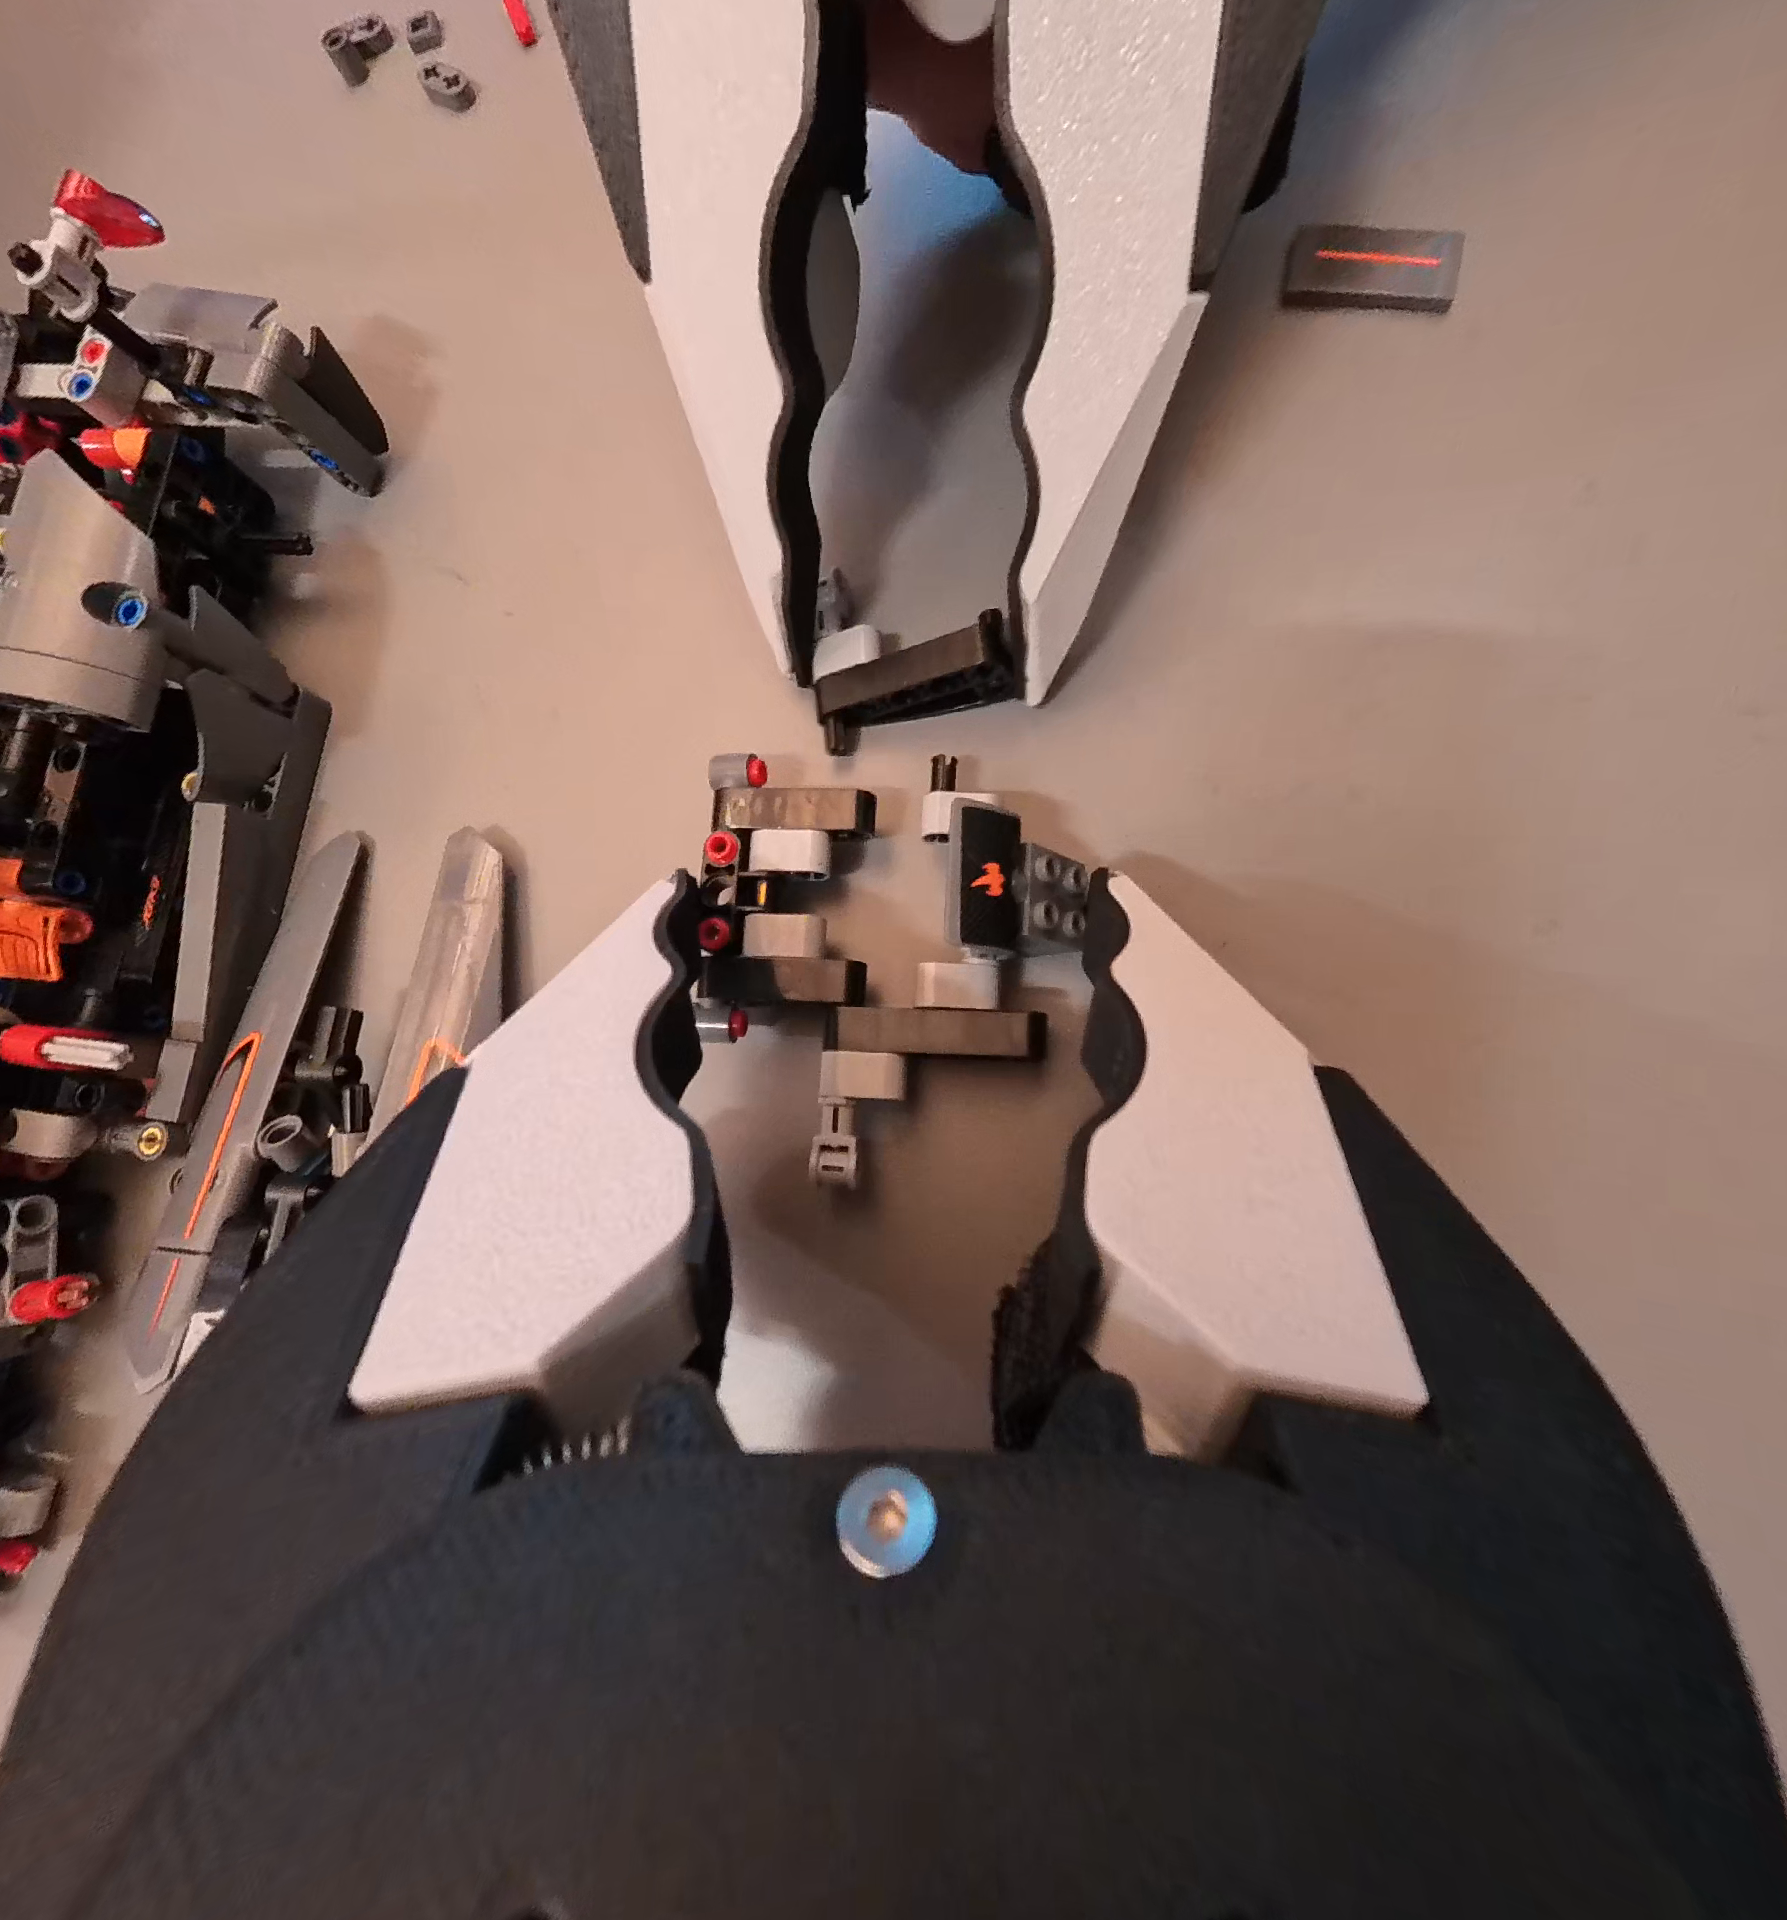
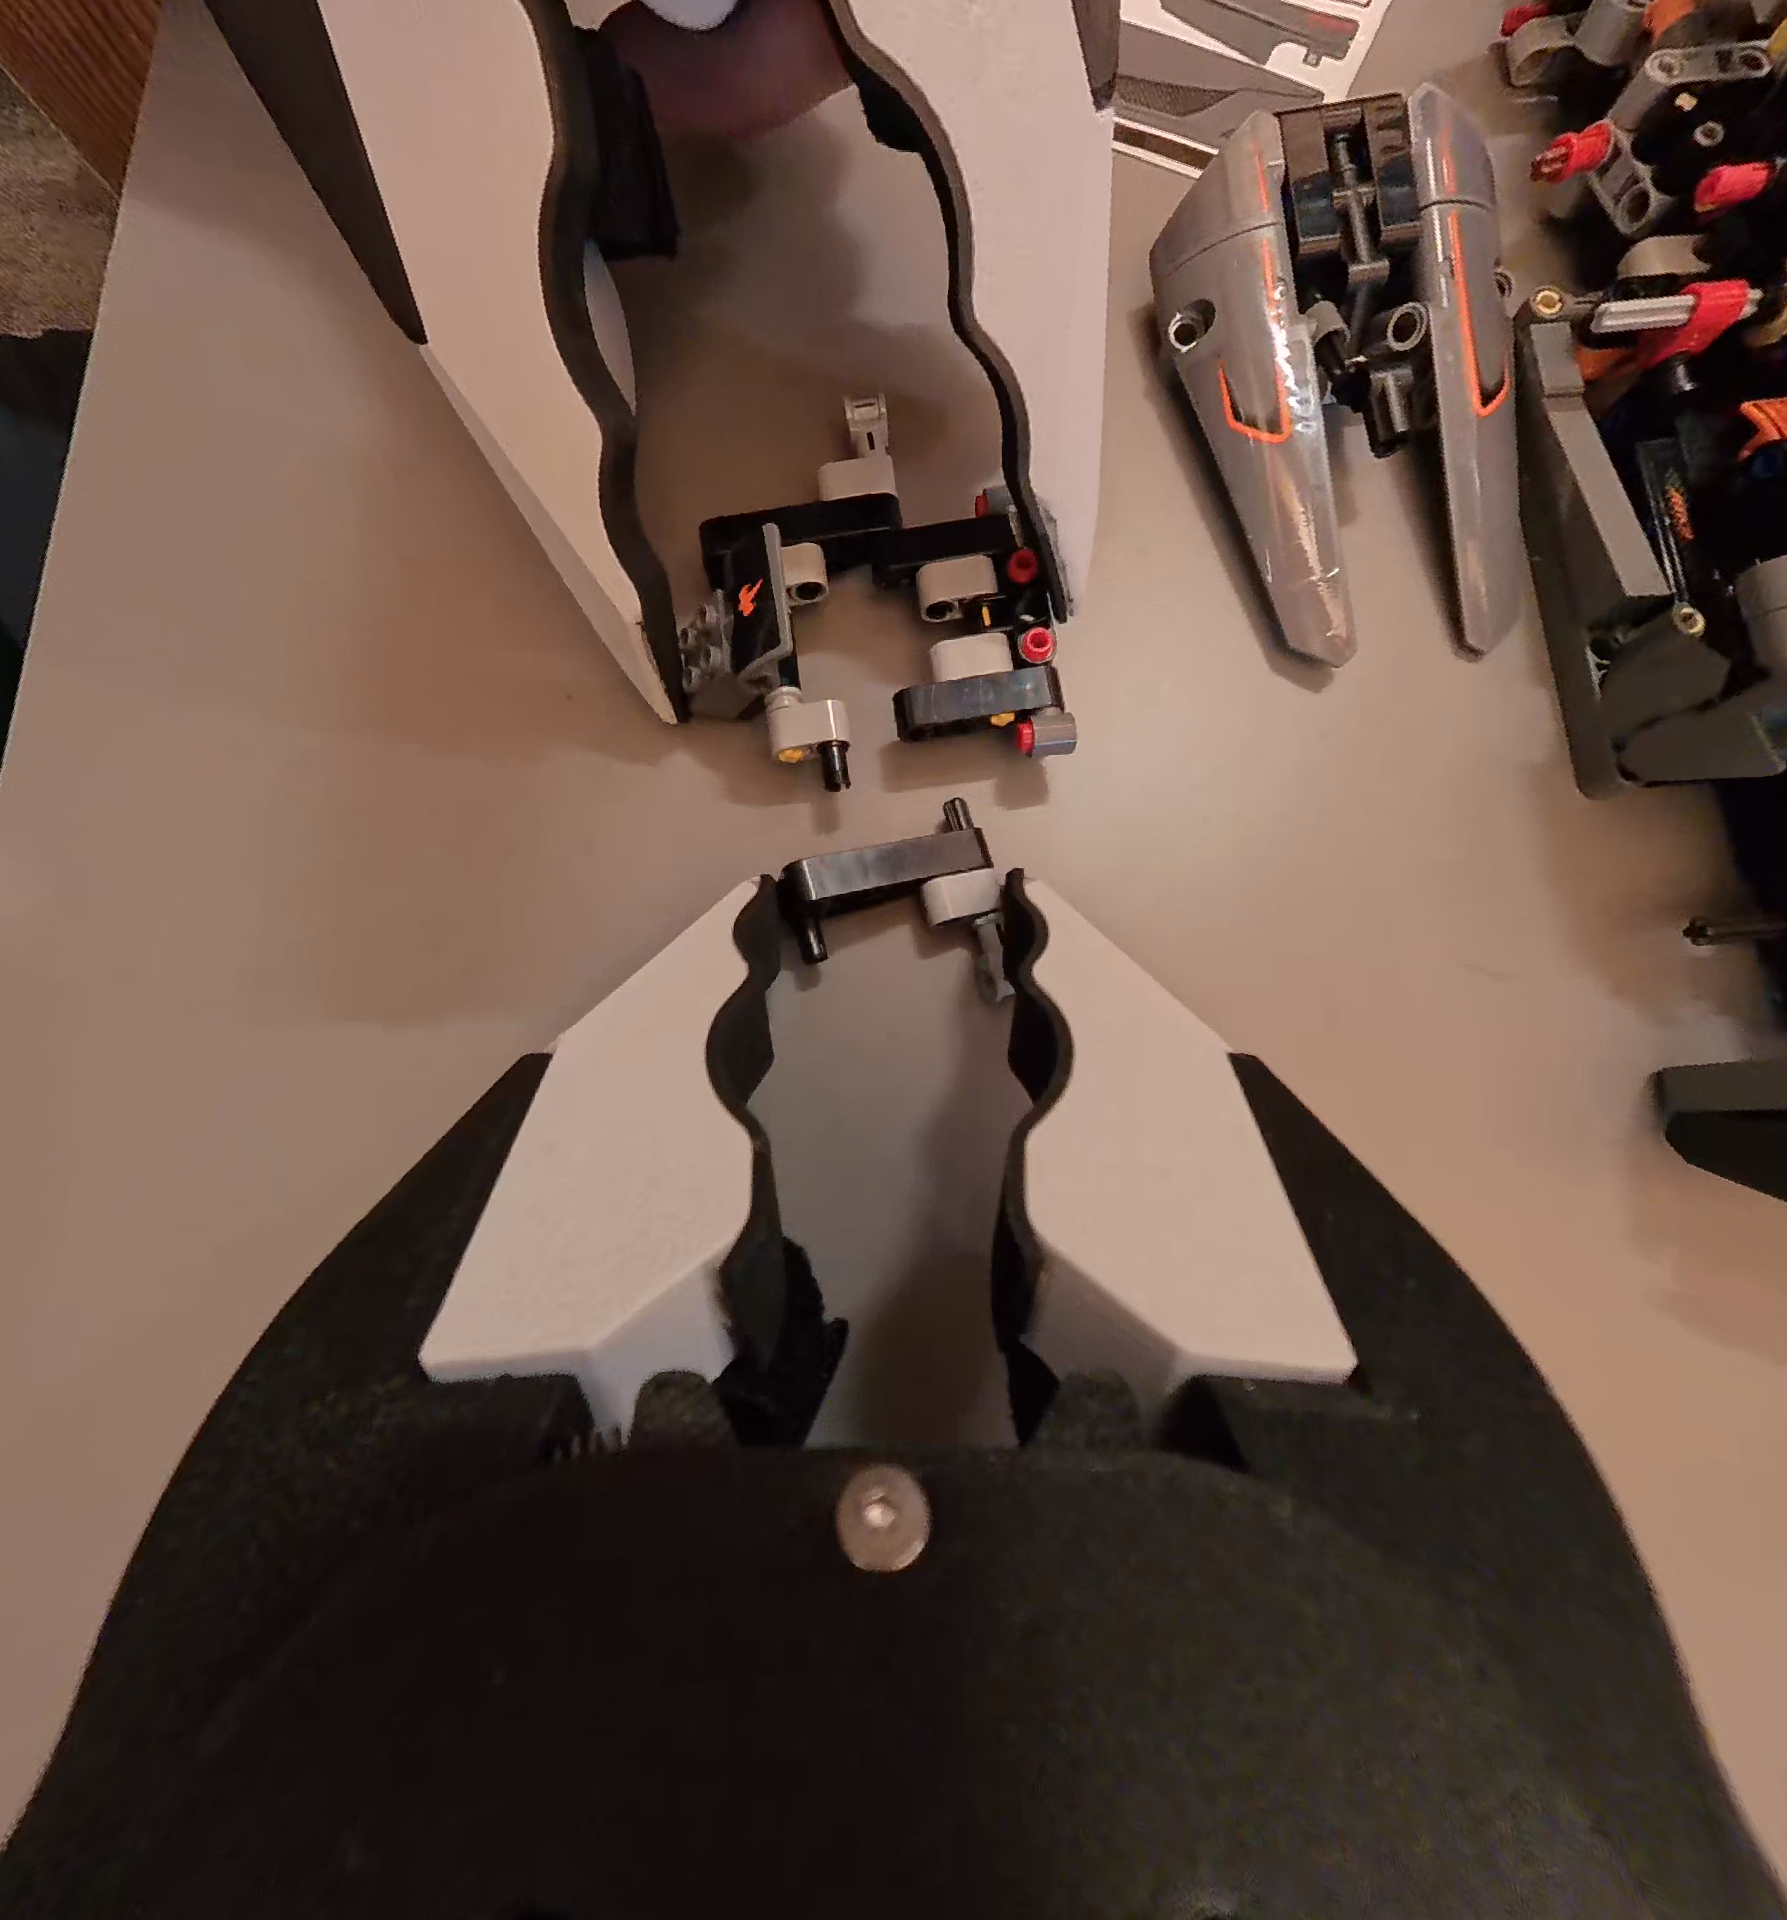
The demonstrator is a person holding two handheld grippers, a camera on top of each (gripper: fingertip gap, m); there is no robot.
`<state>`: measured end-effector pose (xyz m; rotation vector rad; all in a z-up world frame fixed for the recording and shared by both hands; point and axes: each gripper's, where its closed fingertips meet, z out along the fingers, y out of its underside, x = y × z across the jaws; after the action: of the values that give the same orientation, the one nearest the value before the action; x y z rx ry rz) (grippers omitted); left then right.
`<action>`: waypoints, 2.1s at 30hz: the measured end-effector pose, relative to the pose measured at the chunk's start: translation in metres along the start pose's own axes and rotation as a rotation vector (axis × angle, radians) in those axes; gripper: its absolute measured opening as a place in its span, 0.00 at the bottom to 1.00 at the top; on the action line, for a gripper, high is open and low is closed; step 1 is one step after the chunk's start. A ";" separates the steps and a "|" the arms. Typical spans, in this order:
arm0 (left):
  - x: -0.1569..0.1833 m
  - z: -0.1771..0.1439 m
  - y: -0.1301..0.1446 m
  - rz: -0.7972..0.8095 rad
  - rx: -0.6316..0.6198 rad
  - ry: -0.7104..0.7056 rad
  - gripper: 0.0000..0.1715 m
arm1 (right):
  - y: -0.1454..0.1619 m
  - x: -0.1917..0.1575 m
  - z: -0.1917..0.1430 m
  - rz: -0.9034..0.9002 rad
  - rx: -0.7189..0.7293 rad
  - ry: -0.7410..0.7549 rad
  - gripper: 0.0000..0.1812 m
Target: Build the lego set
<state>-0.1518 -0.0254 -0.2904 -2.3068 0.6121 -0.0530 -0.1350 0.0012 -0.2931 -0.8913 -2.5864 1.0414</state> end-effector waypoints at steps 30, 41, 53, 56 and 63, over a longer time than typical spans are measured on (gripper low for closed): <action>-0.003 -0.001 0.003 -0.020 -0.004 -0.015 0.42 | -0.014 -0.005 0.006 -0.023 0.059 0.021 0.22; -0.003 -0.010 -0.001 -0.068 0.038 0.000 0.42 | -0.014 -0.005 0.007 -0.017 0.066 0.038 0.22; -0.030 -0.017 -0.011 0.104 -0.040 0.067 0.22 | -0.014 -0.005 0.008 -0.022 0.065 0.037 0.22; -0.027 -0.006 0.001 0.154 -0.108 0.073 0.21 | -0.014 -0.005 0.009 -0.018 0.067 0.031 0.22; -0.022 0.002 0.001 0.145 -0.077 0.074 0.15 | -0.015 -0.006 0.011 -0.031 0.063 0.022 0.22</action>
<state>-0.1712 -0.0156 -0.2895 -2.3363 0.8309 -0.0468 -0.1413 -0.0171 -0.2905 -0.8409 -2.5263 1.0921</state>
